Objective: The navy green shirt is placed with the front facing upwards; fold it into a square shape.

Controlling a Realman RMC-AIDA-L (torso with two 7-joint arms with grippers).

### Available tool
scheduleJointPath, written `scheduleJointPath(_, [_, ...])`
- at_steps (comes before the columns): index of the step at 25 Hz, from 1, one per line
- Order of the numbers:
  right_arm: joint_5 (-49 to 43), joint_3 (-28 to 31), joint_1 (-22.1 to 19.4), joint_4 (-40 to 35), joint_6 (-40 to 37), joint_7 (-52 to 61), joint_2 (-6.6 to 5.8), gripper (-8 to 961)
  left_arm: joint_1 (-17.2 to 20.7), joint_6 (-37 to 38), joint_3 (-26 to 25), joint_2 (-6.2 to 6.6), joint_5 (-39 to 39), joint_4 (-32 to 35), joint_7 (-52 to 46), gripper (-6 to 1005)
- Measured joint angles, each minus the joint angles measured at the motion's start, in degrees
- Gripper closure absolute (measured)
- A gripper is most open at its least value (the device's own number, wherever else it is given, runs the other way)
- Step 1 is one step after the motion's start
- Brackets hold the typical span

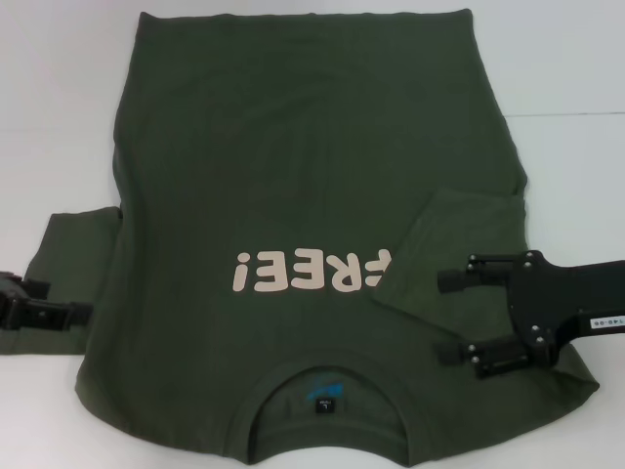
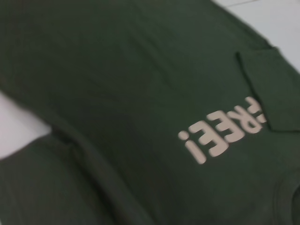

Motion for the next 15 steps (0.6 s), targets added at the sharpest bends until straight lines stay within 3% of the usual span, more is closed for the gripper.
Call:
scheduleJointPath(5, [0.6,0.0,0.3,2.5,1.1,-1.1,0.0,40,0.8,-2.9,0.6,-0.8,1.0,0.1,-3.2,201])
scheduleJointPath(11, [1.0,0.0,0.3,3.3,1.6,-1.1,0.0,49,2.1,-5.5,0.3,-0.86,1.1,-0.8,-6.9,202])
scheduleJointPath(15, [1.2,-0.1,0.5,4.2,2.2,-1.2,0.0,66,4.2,-7.2,-0.2,-1.91,0.6,-0.5,-5.8,202])
